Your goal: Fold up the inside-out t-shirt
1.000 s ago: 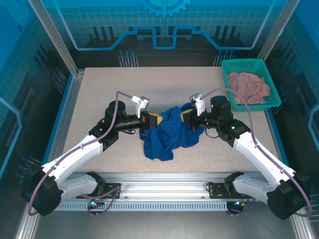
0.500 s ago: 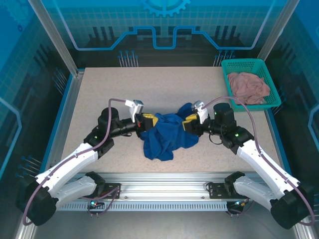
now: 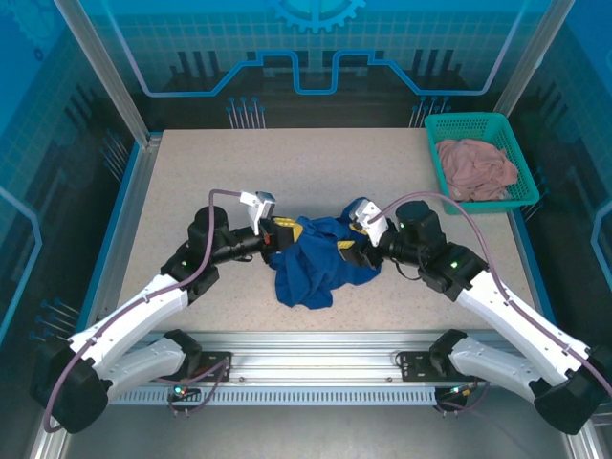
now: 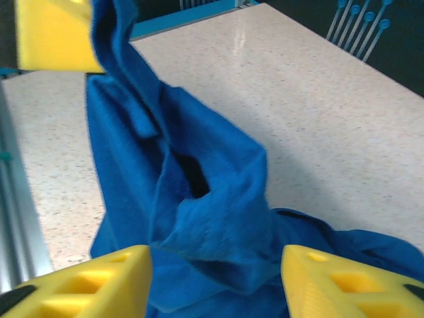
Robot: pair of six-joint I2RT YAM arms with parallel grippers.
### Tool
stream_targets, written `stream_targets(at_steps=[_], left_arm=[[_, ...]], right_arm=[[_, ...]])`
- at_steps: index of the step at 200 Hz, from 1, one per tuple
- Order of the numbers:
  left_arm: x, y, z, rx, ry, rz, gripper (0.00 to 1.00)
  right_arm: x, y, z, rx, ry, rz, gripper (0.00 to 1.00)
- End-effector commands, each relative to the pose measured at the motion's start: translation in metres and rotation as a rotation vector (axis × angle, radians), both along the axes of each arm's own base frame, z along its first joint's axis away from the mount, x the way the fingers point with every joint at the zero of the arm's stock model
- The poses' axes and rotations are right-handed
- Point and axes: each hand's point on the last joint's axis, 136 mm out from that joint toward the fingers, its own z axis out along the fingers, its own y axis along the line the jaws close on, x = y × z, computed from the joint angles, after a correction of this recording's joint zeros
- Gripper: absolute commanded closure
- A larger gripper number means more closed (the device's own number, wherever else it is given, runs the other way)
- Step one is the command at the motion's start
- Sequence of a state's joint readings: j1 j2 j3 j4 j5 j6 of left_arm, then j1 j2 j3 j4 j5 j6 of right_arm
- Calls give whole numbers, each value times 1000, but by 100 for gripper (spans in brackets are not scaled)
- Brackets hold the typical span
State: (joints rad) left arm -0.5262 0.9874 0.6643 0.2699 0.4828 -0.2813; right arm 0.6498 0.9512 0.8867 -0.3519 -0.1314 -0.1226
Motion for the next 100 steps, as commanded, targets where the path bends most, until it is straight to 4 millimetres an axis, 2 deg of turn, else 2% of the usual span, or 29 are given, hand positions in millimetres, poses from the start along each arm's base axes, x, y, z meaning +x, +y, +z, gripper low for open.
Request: stream_targets(at_steps=[1,71,84,100], left_arm=[[3,2,8,2,-45,10,100],[3,3,6,10,-38,14,100],[3,3,6,11,-36,14,100],[3,4,5,12,-36,19,100]], right_arm=[[8,-6,3,-113,-71,-38,38],[12,12,8,-141,-87,7,36],[14,14,8,-141,-84,5,41],[16,14,9,-140,-84,-8,58]])
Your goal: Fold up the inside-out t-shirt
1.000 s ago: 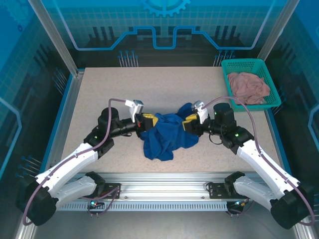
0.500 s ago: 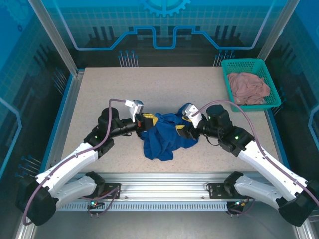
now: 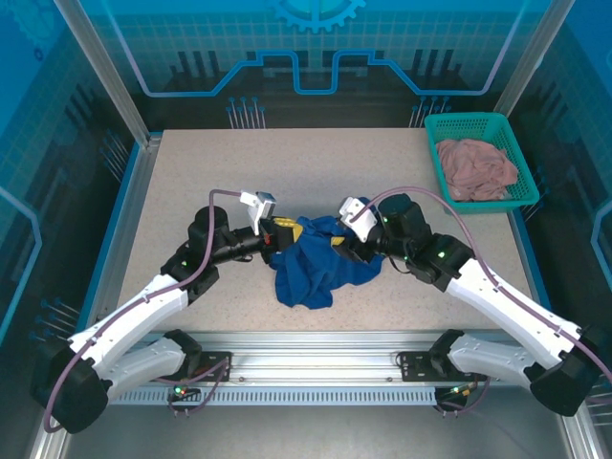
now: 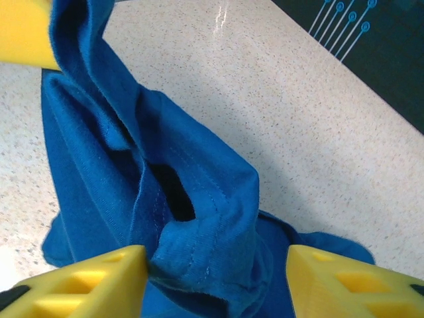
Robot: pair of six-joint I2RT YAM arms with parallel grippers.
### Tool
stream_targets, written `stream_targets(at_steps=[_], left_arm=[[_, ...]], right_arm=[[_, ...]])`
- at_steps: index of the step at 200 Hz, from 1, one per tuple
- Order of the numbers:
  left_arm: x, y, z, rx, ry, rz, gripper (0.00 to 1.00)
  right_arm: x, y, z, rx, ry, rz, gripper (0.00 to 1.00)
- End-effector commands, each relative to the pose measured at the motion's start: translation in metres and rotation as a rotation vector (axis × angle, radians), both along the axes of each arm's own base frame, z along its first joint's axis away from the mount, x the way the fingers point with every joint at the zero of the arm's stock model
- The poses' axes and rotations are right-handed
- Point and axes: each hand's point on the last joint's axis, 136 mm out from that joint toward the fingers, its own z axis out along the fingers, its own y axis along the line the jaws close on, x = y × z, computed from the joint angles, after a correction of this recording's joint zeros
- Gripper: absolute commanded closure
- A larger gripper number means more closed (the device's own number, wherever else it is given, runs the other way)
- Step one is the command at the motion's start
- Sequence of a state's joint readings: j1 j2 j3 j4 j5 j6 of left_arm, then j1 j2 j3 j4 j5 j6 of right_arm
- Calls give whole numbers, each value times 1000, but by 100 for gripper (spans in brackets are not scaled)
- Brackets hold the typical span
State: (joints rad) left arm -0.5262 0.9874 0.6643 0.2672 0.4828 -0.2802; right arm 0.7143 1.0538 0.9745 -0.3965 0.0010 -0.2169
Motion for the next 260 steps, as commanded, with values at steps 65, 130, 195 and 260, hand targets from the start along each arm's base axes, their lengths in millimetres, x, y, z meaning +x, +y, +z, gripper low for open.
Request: stream_targets(at_steps=[65,130,195,260], left_arm=[[20,23,-10,31,10,166,100],[24,32,-30,14,49,200,96],[20,27,-28,-10,15,164,79],[26,19,-29,28,-10,125,55]], right_arm=[[4,-10,35,126,-9,-44,100],[11,-26,59,420,180,-49,100],[16,-27,52,446,242,-50,100],[18,-28,52,443,249,-54,100]])
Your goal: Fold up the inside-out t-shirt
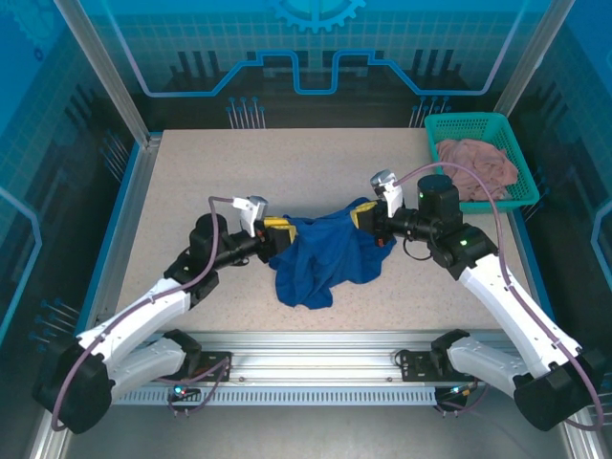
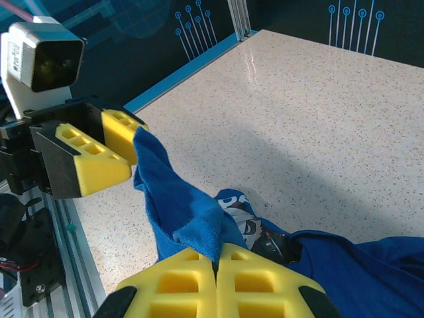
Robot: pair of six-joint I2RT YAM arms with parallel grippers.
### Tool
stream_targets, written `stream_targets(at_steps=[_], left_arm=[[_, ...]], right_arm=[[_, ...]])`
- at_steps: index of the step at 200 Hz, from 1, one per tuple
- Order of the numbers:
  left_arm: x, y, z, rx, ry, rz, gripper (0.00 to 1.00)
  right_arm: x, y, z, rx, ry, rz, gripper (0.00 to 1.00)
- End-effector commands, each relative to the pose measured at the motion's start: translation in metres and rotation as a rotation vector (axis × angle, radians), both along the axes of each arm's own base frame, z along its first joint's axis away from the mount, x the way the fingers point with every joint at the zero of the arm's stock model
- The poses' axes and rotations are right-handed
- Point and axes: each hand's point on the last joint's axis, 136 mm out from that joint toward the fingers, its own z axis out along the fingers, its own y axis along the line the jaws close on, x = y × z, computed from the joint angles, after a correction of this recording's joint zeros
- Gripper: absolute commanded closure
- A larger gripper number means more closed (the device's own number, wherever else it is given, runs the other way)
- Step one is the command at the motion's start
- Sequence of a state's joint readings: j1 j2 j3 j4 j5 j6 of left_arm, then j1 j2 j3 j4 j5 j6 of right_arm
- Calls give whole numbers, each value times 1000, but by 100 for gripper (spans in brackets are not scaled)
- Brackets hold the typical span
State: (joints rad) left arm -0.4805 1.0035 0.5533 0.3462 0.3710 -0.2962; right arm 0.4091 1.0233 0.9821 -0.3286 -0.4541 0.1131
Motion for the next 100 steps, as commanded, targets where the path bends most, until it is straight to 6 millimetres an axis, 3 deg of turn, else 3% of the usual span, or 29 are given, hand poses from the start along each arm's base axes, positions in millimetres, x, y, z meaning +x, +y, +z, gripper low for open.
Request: stream_targets(at_steps=[1,58,100], left_arm=[[1,-5,12,1,-57,-36,54],[6,-11,8,39,-82,-66,34],[22,4,0,118,-112,44,19]], right_arm=[[3,-2,14,27,-19,-3,100],[5,0,12,26,-5,4,100],[5,-2,16,22,-7,-1,100]])
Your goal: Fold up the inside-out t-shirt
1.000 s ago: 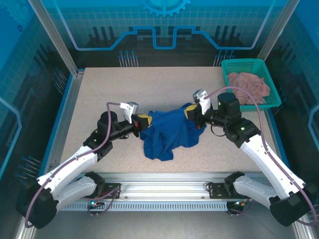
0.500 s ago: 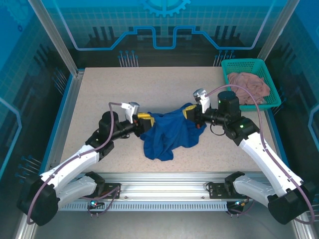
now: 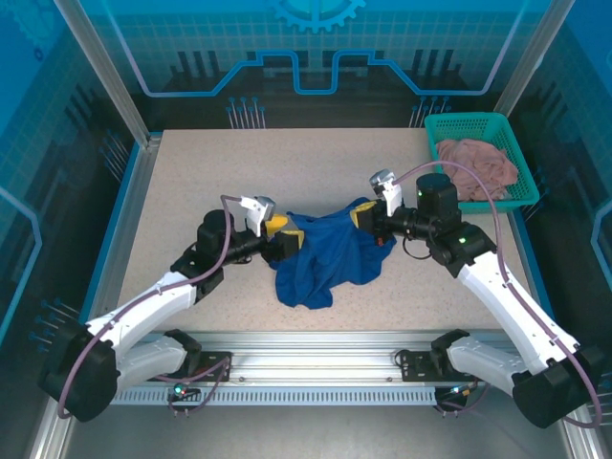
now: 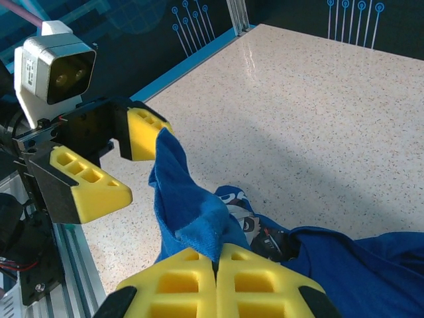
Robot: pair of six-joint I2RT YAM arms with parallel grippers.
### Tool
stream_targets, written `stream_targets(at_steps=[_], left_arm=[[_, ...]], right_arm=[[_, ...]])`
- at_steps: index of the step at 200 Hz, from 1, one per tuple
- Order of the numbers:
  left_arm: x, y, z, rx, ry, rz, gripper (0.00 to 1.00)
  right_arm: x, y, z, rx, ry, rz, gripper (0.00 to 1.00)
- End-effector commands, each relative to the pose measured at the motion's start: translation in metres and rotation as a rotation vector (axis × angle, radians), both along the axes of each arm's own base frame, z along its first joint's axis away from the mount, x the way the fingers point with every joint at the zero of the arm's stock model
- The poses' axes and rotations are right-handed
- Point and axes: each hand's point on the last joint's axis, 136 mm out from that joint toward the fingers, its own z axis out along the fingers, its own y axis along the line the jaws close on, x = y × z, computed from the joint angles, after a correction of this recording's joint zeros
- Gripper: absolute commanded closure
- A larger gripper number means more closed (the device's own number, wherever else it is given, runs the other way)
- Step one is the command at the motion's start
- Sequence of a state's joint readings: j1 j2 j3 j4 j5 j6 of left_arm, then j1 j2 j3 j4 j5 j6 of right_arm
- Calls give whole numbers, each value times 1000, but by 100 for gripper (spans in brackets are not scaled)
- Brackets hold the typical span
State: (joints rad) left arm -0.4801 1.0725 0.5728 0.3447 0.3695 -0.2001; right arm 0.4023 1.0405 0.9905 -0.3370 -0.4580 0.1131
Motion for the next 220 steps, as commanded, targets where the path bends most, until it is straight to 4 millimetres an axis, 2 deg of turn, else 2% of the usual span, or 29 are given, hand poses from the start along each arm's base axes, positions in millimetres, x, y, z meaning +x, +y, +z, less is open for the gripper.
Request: stream_targets(at_steps=[1,40,78,97,114,132,147,154,178,190,220], left_arm=[[13,9,14,39,-84,60,18],[16,6,8,109,-143,15,8],[21,-9,17,119,-185,-70,9],[22,-14,21,111,-187,-94,20],[23,-15,24,104,-189,-97,36],[22,-16,25,97,-181,-105,55],[20,-16,26,90,-173,-104,80],[19,-15,27,86,-173,-102,87],[10,-7,33,56,-177,-76,94],[0,-5,37,25,-179,-82,95],[-24,-11,49,-41,-164,-177,96]], right_arm=[[2,-2,19,27,-22,2,100],[2,-1,19,27,-19,7,100],[4,-1,17,24,-12,4,100],[3,-2,15,20,-7,2,100],[4,-3,14,15,-6,-6,100],[6,-5,14,17,-1,-26,100],[10,-7,14,26,17,-56,100],[14,-10,13,27,34,-86,100],[31,-34,1,-2,142,-297,100],[35,-44,-6,-6,192,-379,96],[34,-32,-17,47,261,-362,89]])
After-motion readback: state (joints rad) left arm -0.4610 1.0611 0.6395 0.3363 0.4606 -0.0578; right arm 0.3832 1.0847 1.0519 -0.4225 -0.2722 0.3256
